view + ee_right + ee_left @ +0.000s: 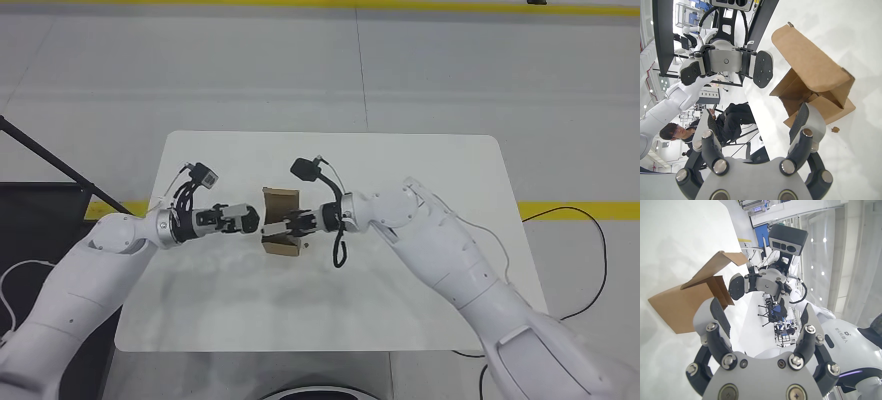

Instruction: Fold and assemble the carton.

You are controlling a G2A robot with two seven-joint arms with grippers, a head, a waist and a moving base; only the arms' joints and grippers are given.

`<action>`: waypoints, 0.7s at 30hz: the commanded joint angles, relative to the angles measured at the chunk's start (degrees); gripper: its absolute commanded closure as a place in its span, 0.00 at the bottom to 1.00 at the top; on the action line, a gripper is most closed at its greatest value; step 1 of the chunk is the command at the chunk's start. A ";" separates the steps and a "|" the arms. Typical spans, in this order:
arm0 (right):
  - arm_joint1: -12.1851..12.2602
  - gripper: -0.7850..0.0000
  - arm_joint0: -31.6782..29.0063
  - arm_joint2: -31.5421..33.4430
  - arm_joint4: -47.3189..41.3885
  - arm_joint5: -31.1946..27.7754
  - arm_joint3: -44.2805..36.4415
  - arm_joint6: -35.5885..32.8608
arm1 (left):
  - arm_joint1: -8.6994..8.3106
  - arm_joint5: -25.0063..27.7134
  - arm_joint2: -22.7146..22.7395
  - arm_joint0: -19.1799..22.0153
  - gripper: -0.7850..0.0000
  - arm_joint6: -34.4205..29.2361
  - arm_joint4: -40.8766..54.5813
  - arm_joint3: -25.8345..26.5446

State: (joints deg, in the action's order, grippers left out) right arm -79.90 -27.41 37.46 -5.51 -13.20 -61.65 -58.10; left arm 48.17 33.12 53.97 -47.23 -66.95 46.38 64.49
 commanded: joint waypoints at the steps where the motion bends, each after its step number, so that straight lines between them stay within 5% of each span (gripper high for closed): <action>1: -0.35 0.00 0.30 -0.40 0.26 0.21 0.40 0.12 | 0.29 -0.24 0.09 0.08 0.00 -0.06 0.40 -0.53; 21: -2.99 0.00 1.18 -2.17 3.38 -2.19 3.58 3.05 | 3.35 -3.09 0.23 1.54 0.00 0.21 1.97 -5.25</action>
State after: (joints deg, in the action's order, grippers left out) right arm -82.81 -26.18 35.31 -2.26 -15.19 -58.14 -55.14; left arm 51.37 30.19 54.17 -45.73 -66.83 48.35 59.34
